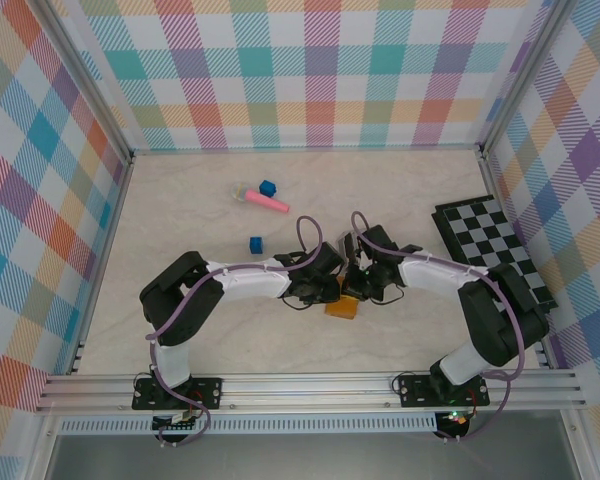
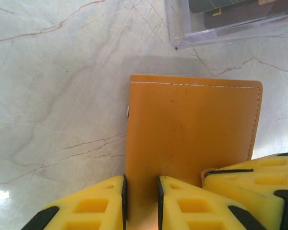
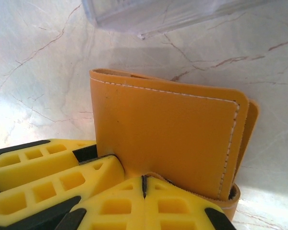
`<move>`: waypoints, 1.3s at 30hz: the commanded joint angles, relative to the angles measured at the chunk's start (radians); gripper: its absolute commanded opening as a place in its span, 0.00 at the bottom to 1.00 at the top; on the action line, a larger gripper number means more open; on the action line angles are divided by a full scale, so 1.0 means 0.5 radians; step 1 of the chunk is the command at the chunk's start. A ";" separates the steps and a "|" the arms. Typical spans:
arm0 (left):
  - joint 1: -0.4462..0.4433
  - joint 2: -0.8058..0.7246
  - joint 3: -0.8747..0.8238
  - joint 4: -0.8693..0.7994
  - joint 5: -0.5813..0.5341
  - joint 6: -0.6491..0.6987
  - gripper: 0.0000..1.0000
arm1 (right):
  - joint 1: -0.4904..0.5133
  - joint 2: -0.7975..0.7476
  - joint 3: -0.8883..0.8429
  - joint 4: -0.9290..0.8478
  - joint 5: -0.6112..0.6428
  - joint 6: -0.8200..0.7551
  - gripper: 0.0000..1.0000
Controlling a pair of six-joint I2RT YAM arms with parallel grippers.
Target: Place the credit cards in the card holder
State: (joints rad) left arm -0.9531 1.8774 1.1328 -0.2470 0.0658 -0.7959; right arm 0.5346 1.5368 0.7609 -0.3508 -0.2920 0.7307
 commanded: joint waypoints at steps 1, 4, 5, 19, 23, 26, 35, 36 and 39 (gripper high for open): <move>-0.039 0.077 -0.068 -0.113 0.009 0.000 0.21 | -0.023 0.073 -0.209 -0.166 0.257 0.108 0.00; -0.039 0.083 -0.063 -0.112 0.009 -0.003 0.21 | -0.022 0.084 -0.205 -0.165 0.249 0.104 0.00; -0.039 0.087 -0.060 -0.113 0.009 0.003 0.21 | -0.025 0.103 -0.195 -0.166 0.236 0.100 0.00; -0.039 0.071 -0.066 -0.121 -0.007 0.014 0.20 | -0.041 -0.109 0.189 -0.182 0.036 -0.025 0.06; -0.039 0.068 -0.068 -0.114 -0.007 0.011 0.20 | -0.042 -0.139 0.191 -0.195 0.040 -0.048 0.10; -0.039 0.071 -0.069 -0.110 -0.005 0.014 0.20 | -0.042 -0.134 0.200 -0.246 0.077 -0.043 0.03; -0.039 0.083 -0.055 -0.117 0.010 0.014 0.20 | -0.039 0.016 0.193 -0.247 0.007 -0.035 0.01; -0.039 0.080 -0.056 -0.117 0.011 0.012 0.20 | -0.041 0.028 0.196 -0.241 0.002 -0.032 0.01; -0.039 0.080 -0.056 -0.120 0.008 0.013 0.20 | -0.041 0.051 0.213 -0.256 0.003 -0.032 0.00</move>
State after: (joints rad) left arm -0.9531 1.8778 1.1316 -0.2401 0.0658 -0.7956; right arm 0.5140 1.5452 0.8398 -0.4652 -0.2745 0.7212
